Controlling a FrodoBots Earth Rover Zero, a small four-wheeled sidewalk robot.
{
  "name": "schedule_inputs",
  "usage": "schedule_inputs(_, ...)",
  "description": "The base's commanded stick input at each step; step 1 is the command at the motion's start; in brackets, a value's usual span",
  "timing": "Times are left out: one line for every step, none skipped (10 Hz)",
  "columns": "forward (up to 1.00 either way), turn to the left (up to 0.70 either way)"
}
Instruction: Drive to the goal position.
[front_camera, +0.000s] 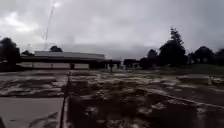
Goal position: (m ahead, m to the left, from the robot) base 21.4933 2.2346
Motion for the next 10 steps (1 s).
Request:
schedule_inputs(0.70,0.00)
schedule_inputs(0.70,0.00)
schedule_inputs(0.70,0.00)
schedule_inputs(0.70,0.00)
schedule_inputs(0.70,0.00)
schedule_inputs(0.70,0.00)
schedule_inputs(0.70,0.00)
schedule_inputs(0.70,0.00)
schedule_inputs(0.70,0.00)
schedule_inputs(0.70,0.00)
